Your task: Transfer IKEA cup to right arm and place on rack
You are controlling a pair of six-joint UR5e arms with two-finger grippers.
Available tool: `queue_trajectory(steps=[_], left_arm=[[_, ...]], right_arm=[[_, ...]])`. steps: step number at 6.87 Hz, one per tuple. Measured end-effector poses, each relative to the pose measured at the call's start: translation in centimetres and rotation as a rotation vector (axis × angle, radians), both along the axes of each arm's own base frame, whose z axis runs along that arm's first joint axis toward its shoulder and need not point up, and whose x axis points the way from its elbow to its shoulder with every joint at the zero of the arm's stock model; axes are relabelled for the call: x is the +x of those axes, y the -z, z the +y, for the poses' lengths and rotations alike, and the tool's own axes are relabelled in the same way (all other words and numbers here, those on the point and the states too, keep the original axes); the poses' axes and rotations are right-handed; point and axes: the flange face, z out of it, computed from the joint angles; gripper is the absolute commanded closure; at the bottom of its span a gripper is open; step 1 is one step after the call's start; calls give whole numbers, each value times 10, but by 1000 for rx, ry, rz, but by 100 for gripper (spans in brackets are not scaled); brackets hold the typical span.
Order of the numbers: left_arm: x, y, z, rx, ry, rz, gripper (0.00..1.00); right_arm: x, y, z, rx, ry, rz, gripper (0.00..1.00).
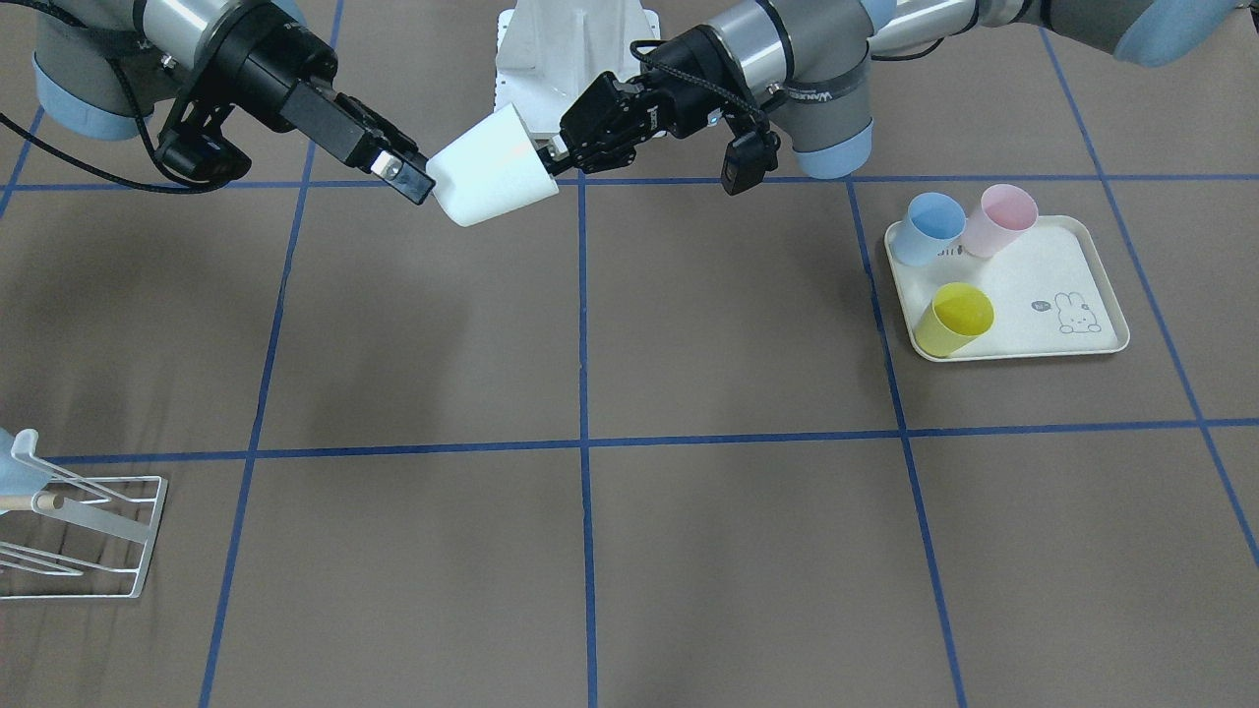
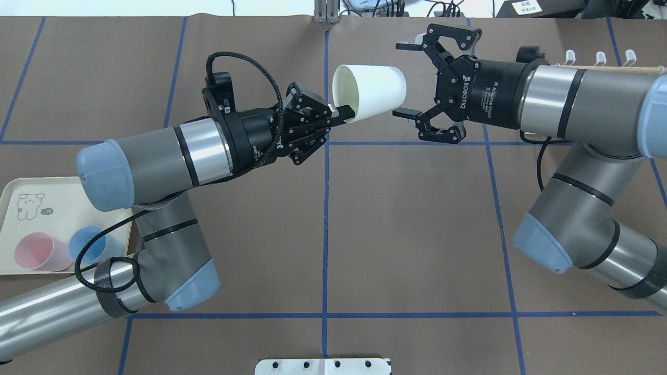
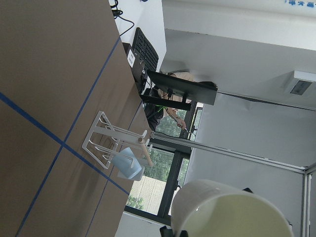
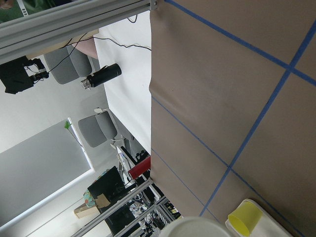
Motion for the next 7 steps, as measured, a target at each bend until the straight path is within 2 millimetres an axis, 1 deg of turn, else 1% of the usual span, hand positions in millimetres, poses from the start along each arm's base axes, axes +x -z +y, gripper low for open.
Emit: queue_trajectory(steps=[3,4,6,7], left_arm=[[4,12,4,8,-9,14,100],[6,14,5,8,-13,15,100],[7,14,7,8,-16,14,100],[8,14,7,8,-16,13,100]], right_arm=[[-5,0,2,-3,-3,-3,0],[-6,0,4,-2,-4,-7,10],[-7,1,5,0,-5,-11,58],[-6,2,6,1,-4,-12,72]])
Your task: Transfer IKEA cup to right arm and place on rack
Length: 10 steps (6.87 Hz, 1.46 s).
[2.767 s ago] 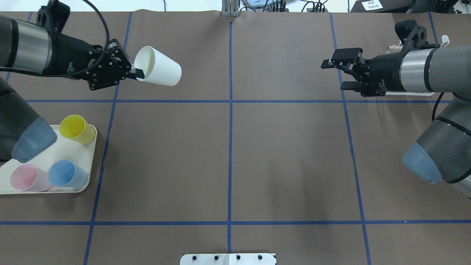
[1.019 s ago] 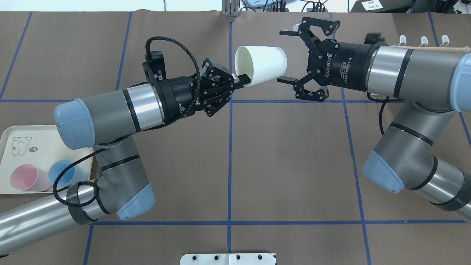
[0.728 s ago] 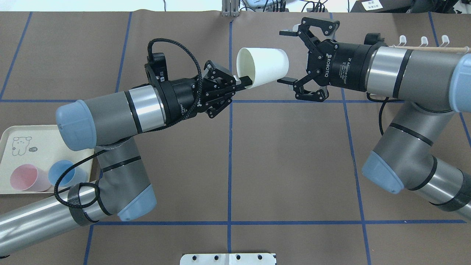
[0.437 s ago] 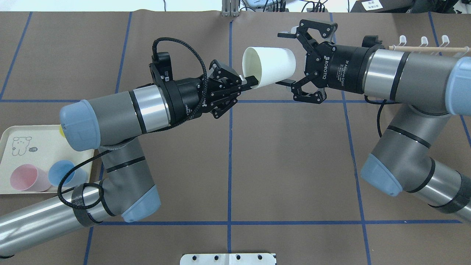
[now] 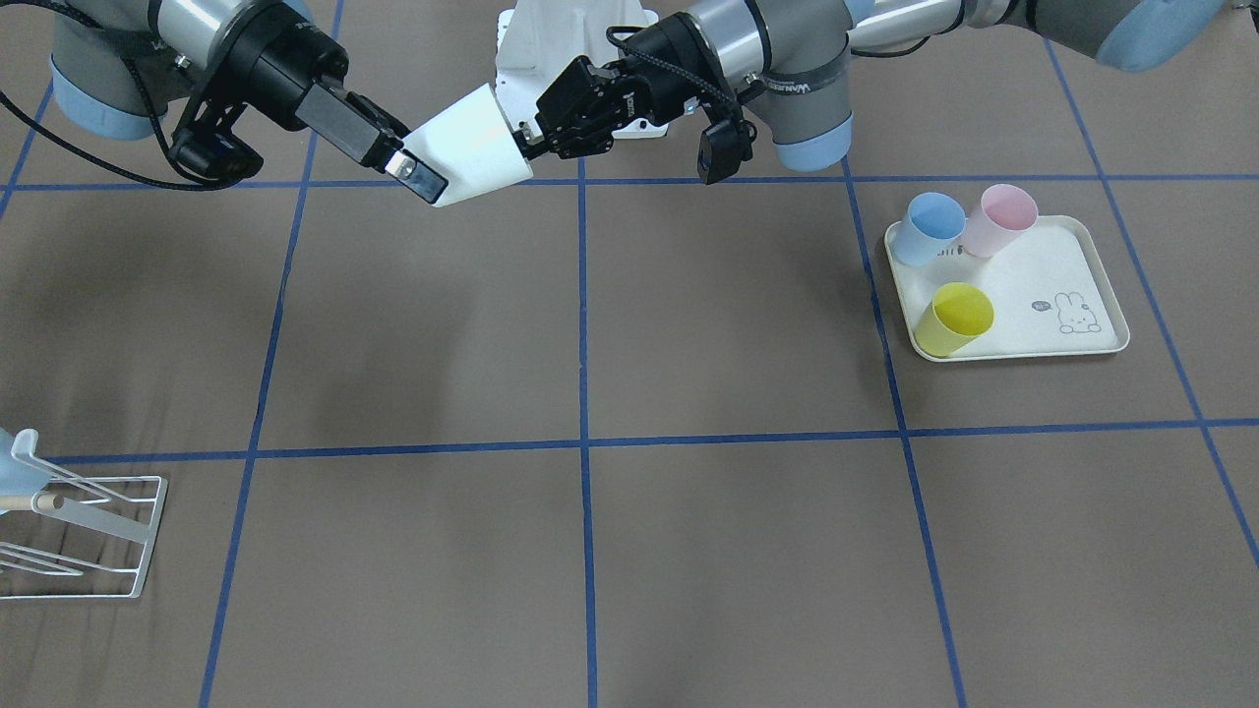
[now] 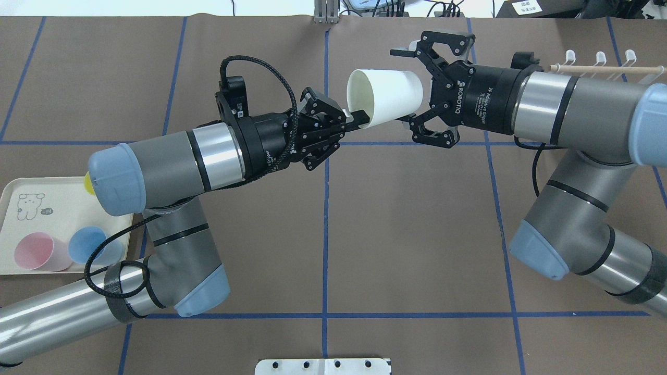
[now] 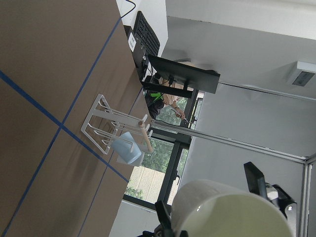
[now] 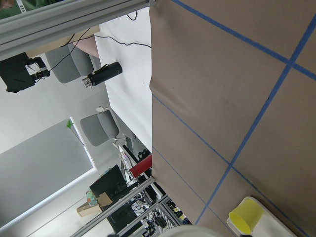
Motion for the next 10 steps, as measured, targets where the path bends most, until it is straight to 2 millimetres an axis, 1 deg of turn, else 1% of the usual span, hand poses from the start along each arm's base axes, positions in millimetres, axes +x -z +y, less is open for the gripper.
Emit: queue_trajectory(steps=[1,2,3,6,7,8,9,10], left_arm=[[0,0,0,1,0,0,86],[-1,1,0,3,0,1,56],[-1,2,0,2,1,0,1],[-7,14,-5,-15,14,-29,0],[-12,15,-6,-13,21,-33,0],[-17,11,-8,-11,28,-43,0],[-20,2,-11,-11,38,-60,0],[-23,-8,-15,-8,51,-81,0]], right_arm=[[0,0,0,1,0,-1,76],[1,1,0,2,-1,-3,76],[2,2,1,3,-2,-5,76],[4,4,2,7,-2,-9,84],[5,3,2,7,-4,-8,84],[7,2,0,9,-11,-3,88],[12,-3,-7,25,-35,24,88],[21,-16,-16,80,-78,96,88]])
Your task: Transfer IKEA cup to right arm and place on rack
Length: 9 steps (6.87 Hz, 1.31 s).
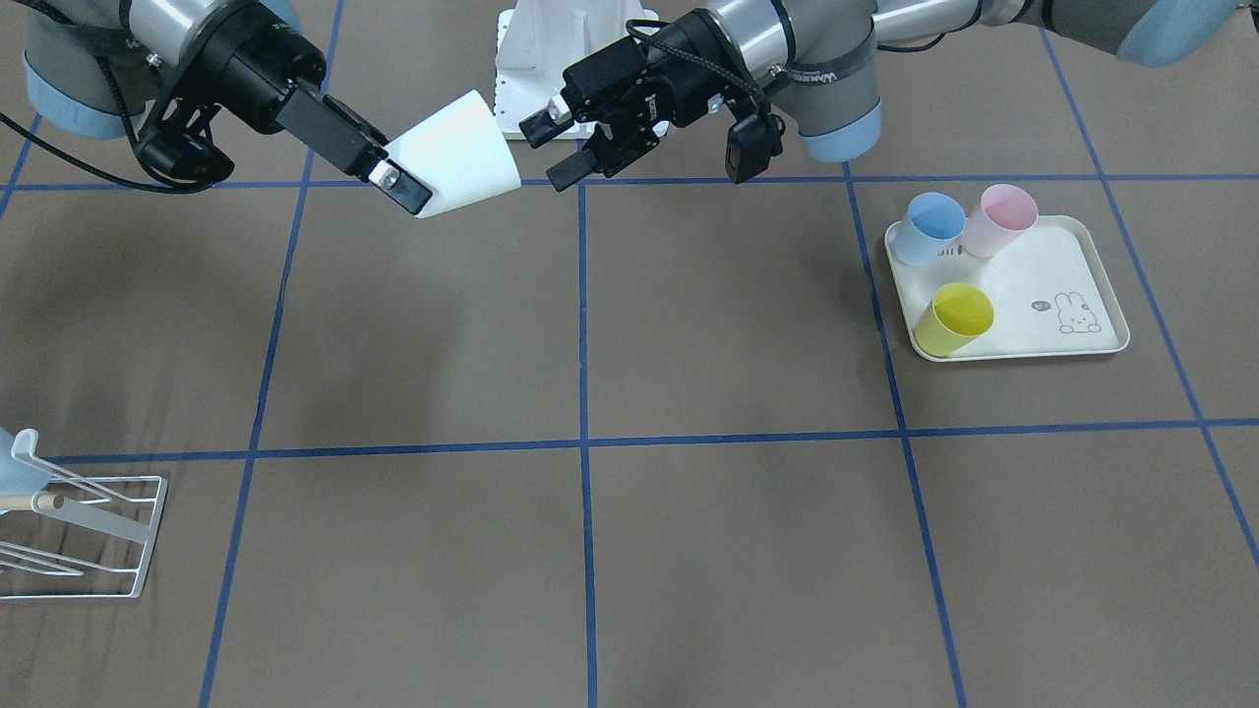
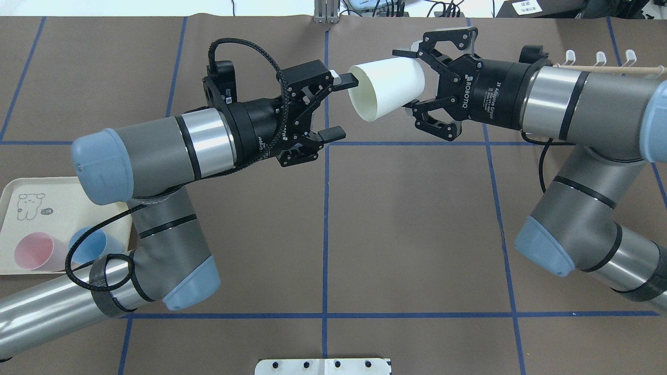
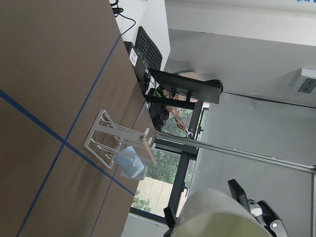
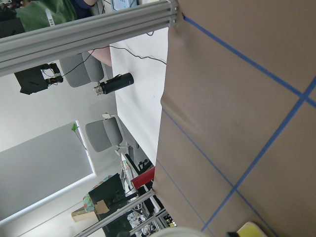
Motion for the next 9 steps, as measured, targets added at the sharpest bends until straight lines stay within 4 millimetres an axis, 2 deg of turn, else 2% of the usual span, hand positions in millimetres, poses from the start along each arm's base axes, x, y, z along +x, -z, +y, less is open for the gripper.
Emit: queue_trajectory(steps=[1,2,4,6,9], left_arm=[[-2,-8,-2,4,11,-19,0],[-2,-12,-4,8,18,-31,0],[-2,-20,-7,6,24,-48,0],[-1,-24,-9,2,27,-57,0],[1,-26,-10,-2,28,-63,0]], right_arm=[[11,-24,-7,79,-48,114,88],[26,-56,-13,165,-99,258,88],[65,-112,-33,292,-217,595,88],[89,-151,-52,322,-339,942,88],[103,-191,-73,247,-439,1292,87]])
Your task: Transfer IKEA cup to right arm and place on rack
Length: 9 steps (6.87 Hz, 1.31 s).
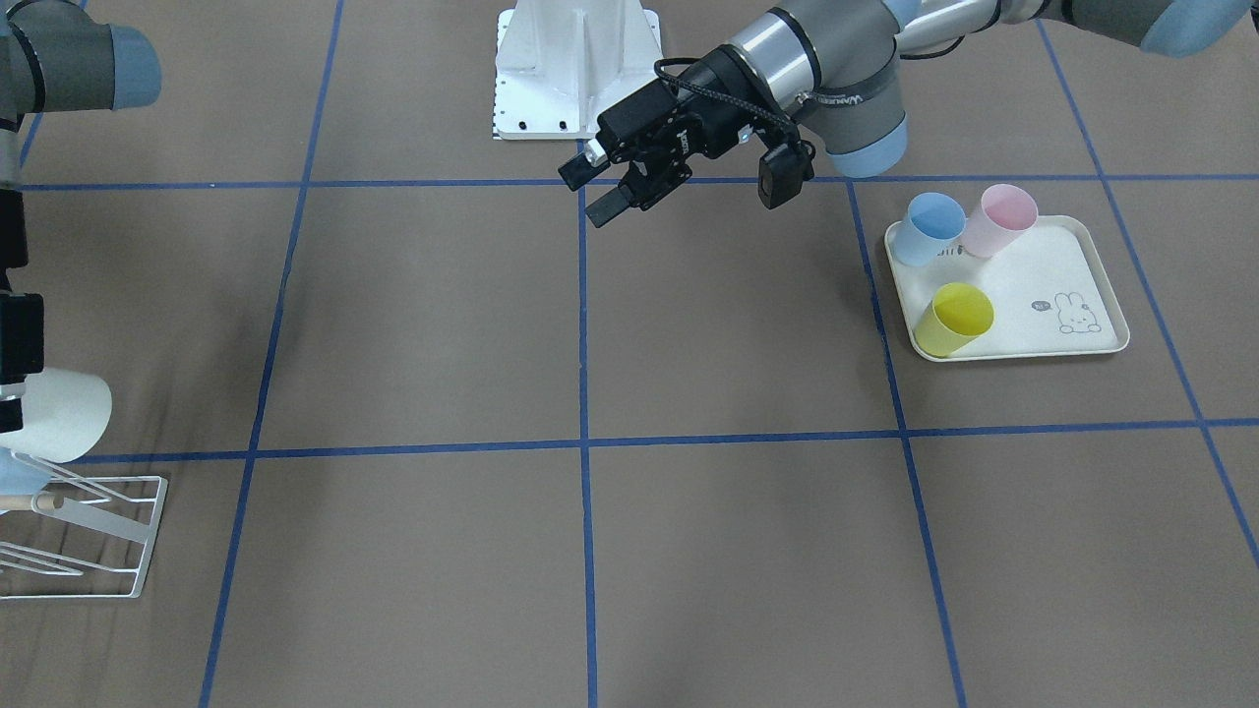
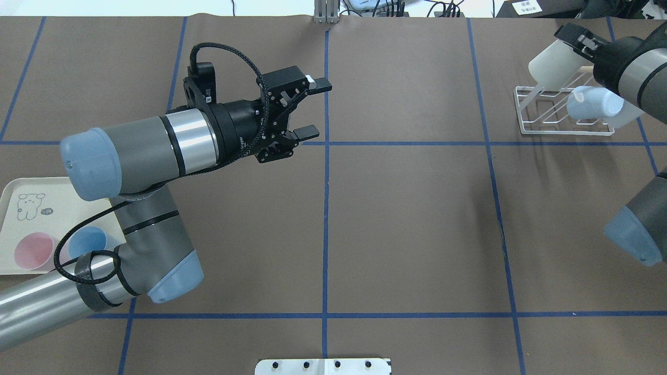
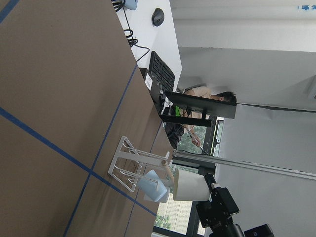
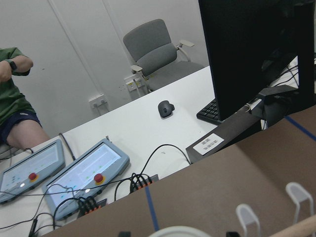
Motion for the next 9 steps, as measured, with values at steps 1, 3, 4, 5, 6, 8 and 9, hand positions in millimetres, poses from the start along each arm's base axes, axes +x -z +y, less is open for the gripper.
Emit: queue_trajectory(steps=[1,3,4,5,6,8,9], left_arm=[[1,-1,0,-1,0,-2,0],[1,-2,-1,-3,0,-5,0],[1,-2,-1,-2,0,-4,0],[0,-1,0,-1,0,-2,0],[0,-1,0,-1,0,-1,0],[-2,0,1,0,0,3,0],[-2,0,1,0,0,3,0]], right_arm=[[-2,-15,-5,-17,-34,50,86],[-11,-35,-6,-39,-54,101,86],[-15,-43,-5,-47,-56,116,86],[-15,-49,-3,-55,-56,125,86],[-13,-54,-1,-61,-56,131,86],[-11,-61,3,-72,-54,136,70],[-12,-66,4,-79,-50,138,51]])
